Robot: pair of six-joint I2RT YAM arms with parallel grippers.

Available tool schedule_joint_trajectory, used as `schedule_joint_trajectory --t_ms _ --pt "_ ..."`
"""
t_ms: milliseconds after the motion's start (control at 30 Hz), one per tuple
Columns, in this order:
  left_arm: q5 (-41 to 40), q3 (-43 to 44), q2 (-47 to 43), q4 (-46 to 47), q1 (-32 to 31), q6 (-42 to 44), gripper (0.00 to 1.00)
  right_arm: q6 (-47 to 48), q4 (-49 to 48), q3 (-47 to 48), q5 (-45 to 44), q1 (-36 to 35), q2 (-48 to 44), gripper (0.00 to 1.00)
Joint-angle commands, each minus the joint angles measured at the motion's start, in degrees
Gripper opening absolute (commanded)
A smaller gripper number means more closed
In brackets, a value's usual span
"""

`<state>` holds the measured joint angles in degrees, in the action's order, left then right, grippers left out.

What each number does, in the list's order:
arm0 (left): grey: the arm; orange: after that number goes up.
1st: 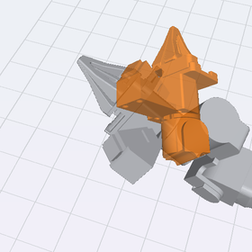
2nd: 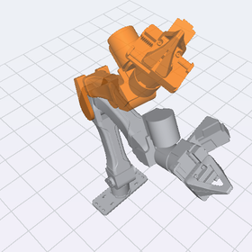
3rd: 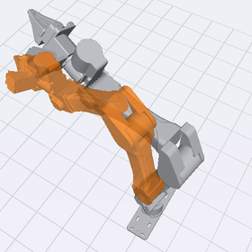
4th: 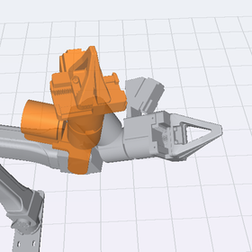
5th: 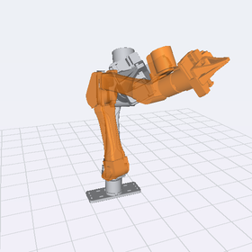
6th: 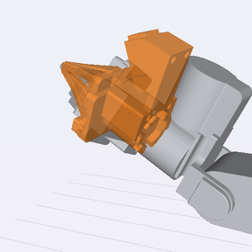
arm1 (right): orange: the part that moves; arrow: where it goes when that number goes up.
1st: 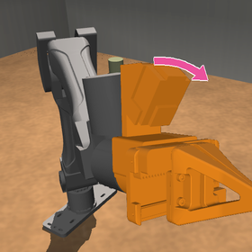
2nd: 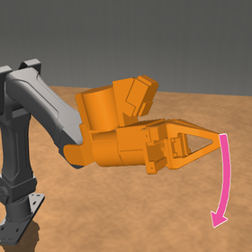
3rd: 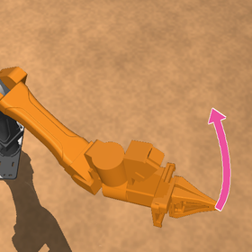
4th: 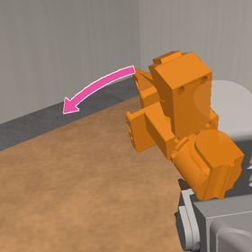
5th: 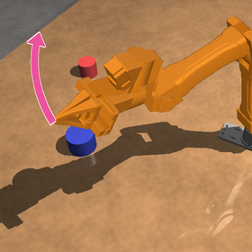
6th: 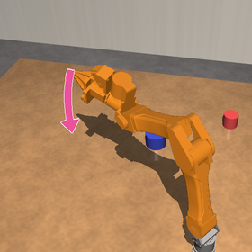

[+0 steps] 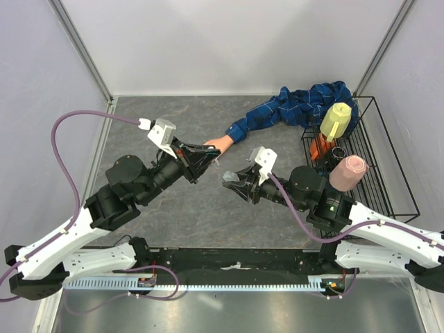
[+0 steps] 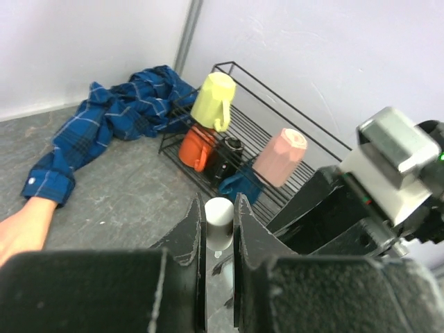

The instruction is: Paint the nails

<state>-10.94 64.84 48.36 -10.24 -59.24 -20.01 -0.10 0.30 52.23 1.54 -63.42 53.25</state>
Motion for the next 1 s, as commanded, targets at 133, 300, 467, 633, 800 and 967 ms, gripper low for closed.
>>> schedule_joint_trajectory --t_ms 133,300,467,633,800,967 --pt "-16.20 -10.75 -0.90 11.80 0.09 6.02 0.02 -3.15 -1.18 -1.60 0.22 3.65 -5.44 0.00" --pt "-22.90 -21.50 -0.64 23.59 5.09 6.66 0.02 -3.85 -0.56 -3.09 -0.92 4.44 -7.90 0.00" --pt "-20.08 -30.98 0.51 29.38 16.26 -2.31 0.02 -3.68 1.20 -5.02 -1.28 4.88 -9.74 0.00" --pt "-27.72 -35.84 5.77 38.98 18.89 -4.23 0.02 -2.98 0.94 -5.91 -2.42 5.67 -9.05 0.00" --pt "-32.29 -36.88 16.57 46.17 21.36 -7.15 0.02 -3.33 0.06 -5.47 -1.89 6.38 -6.76 0.00" --pt "-35.11 -37.24 24.66 52.51 22.86 -8.20 0.02 -2.98 -2.05 -4.68 -1.72 7.17 -5.27 0.00"
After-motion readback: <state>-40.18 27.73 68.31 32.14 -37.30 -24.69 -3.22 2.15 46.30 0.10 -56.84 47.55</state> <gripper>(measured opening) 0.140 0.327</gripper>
